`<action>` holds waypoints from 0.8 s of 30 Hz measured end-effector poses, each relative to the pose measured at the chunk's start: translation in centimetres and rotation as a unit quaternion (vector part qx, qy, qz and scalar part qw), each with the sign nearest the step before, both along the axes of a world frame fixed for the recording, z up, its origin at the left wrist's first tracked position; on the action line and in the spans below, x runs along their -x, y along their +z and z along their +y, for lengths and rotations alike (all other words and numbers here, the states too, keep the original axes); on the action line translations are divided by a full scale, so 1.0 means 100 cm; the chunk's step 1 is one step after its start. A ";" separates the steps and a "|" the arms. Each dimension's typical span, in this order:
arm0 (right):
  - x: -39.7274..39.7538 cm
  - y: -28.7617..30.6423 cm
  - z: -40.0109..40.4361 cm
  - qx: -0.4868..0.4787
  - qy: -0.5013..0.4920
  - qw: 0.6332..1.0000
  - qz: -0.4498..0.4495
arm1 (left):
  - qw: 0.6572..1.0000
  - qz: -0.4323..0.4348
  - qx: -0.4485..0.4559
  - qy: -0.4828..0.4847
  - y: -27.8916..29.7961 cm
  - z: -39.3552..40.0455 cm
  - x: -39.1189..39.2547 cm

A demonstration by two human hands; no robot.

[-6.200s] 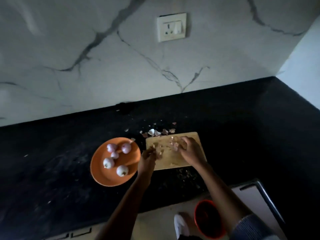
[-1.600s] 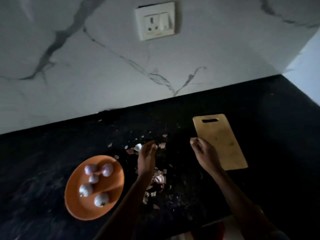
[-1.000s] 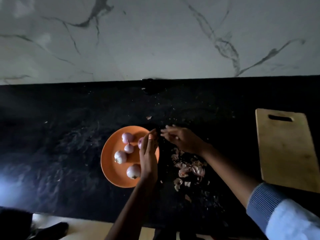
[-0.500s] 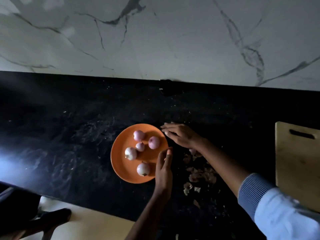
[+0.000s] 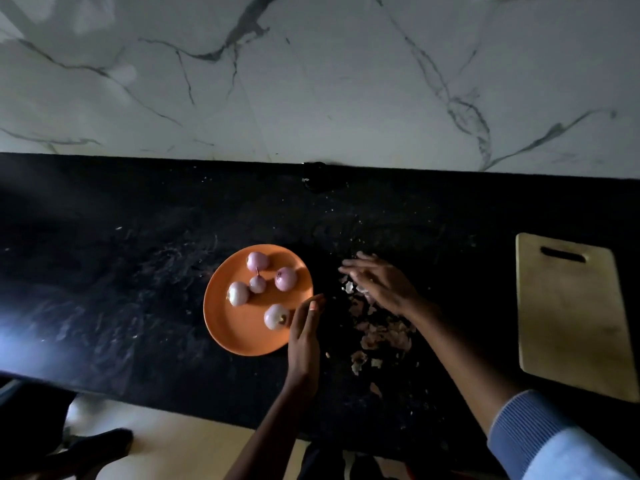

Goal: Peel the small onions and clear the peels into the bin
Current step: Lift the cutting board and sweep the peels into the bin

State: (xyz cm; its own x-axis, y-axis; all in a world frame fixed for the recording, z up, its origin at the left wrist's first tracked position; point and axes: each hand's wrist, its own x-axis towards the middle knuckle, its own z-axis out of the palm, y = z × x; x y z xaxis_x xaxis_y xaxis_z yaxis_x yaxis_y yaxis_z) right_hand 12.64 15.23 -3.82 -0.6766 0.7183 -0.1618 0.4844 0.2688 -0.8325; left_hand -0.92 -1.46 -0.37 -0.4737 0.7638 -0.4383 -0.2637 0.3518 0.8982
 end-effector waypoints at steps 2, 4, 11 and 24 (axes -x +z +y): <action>0.005 -0.005 -0.017 0.007 0.053 0.999 -0.004 | 1.000 0.009 -0.021 -0.010 -0.002 -0.005 0.000; -0.005 -0.007 -0.035 0.000 0.061 0.998 -0.017 | 0.999 0.016 -0.037 -0.014 0.002 -0.006 0.000; -0.054 0.009 -0.042 0.024 -0.152 0.987 0.053 | 0.998 0.015 -0.054 -0.014 0.004 -0.015 -0.002; 0.016 0.026 -0.023 0.047 -0.084 0.995 0.014 | 0.997 -0.039 -0.060 0.016 0.000 -0.007 -0.002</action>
State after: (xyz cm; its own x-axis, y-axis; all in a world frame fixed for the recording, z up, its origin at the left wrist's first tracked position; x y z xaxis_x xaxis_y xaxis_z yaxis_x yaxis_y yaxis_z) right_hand 11.07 12.97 -1.25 -0.5533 0.8045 -0.2160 0.4918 0.1062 -0.8642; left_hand -0.75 -2.15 -0.37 -0.4668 0.7978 -0.3816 -0.3435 0.2340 0.9095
